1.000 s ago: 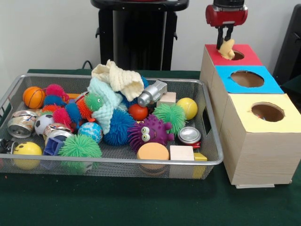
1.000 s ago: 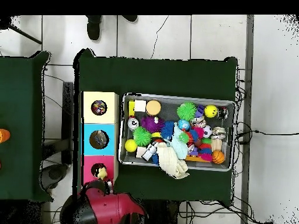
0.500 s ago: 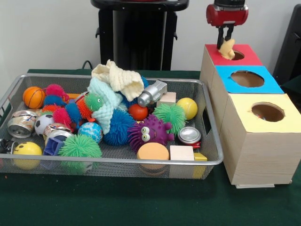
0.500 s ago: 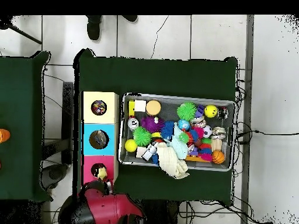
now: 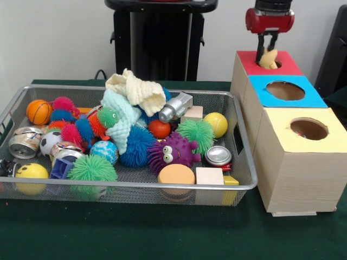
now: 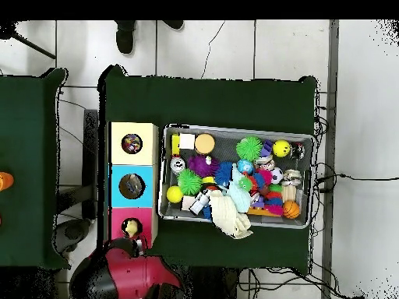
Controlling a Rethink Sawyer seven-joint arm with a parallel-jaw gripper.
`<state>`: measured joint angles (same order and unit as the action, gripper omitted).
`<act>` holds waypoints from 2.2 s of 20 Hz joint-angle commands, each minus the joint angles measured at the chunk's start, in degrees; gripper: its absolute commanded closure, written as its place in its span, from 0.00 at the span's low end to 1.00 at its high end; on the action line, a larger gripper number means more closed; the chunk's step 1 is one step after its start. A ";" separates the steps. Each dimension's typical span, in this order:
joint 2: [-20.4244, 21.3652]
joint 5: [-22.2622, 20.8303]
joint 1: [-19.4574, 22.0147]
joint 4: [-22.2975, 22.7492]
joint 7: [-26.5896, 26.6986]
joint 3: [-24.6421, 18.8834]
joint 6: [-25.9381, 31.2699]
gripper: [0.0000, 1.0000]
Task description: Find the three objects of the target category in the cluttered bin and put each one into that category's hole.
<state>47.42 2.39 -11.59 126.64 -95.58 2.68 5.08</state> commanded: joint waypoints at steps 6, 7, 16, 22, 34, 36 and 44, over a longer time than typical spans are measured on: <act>-5.17 5.08 -1.04 -6.33 -12.14 -0.49 1.19 0.00; -4.79 4.98 -0.76 -6.06 -11.70 -0.71 1.74 0.00; -1.27 3.53 1.41 -4.05 -9.49 -2.04 3.78 0.00; 9.18 3.02 4.84 -0.71 -6.61 -3.43 12.42 0.00; 9.87 -0.97 15.24 -0.04 -0.58 -6.89 12.31 0.00; 6.58 -4.13 17.22 -1.44 0.70 -6.41 9.46 0.00; 7.91 -9.44 26.00 -0.73 0.19 -11.35 5.65 0.00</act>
<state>55.69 -3.37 9.43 126.07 -95.58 -1.09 12.92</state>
